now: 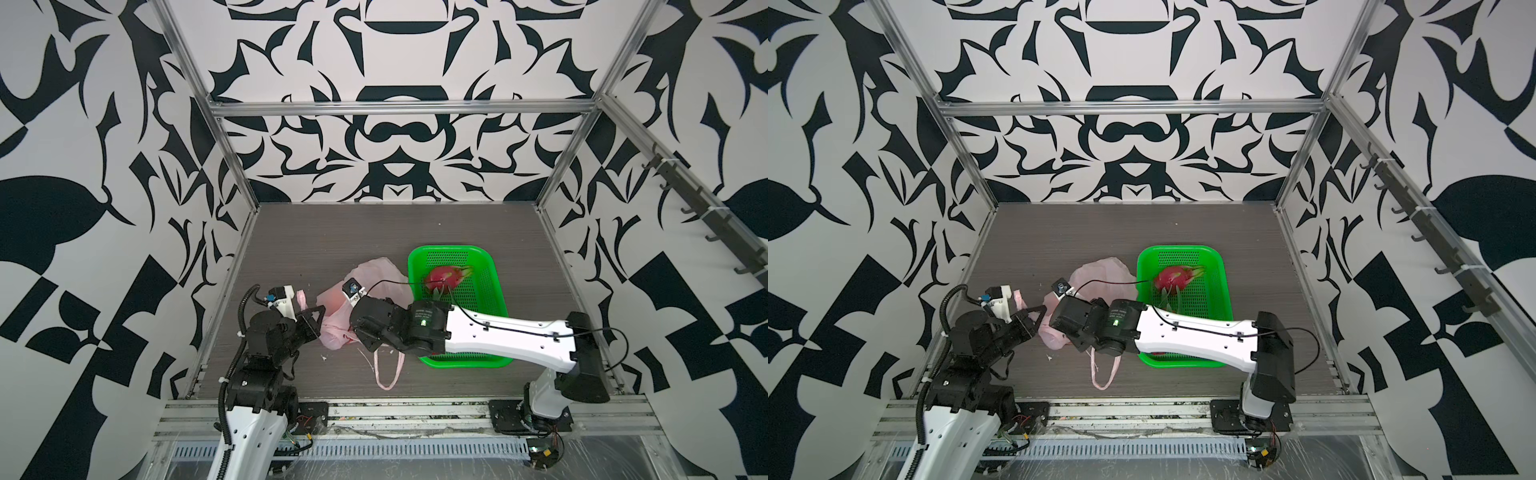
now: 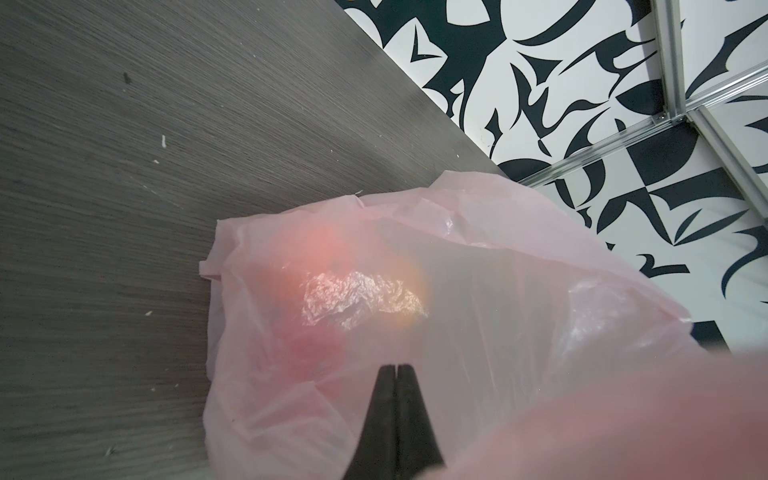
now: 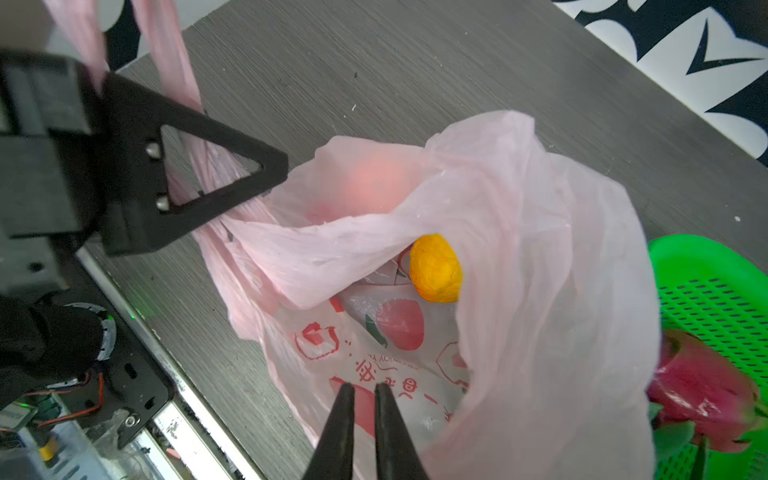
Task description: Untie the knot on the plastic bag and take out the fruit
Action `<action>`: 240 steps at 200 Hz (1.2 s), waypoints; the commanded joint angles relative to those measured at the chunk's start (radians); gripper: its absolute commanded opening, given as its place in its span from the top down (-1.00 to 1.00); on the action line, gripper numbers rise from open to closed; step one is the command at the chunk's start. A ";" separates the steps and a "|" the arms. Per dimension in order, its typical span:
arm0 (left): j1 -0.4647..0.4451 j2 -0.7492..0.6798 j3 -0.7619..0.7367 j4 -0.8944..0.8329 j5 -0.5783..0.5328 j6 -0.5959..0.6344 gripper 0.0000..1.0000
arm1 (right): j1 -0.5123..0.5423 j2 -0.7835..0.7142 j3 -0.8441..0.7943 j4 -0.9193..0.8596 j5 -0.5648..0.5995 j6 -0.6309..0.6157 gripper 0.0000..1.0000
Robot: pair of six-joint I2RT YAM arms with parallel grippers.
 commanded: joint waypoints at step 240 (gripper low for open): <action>-0.002 -0.105 -0.113 -0.044 0.095 -0.022 1.00 | -0.132 0.235 -0.057 0.390 0.184 0.276 0.40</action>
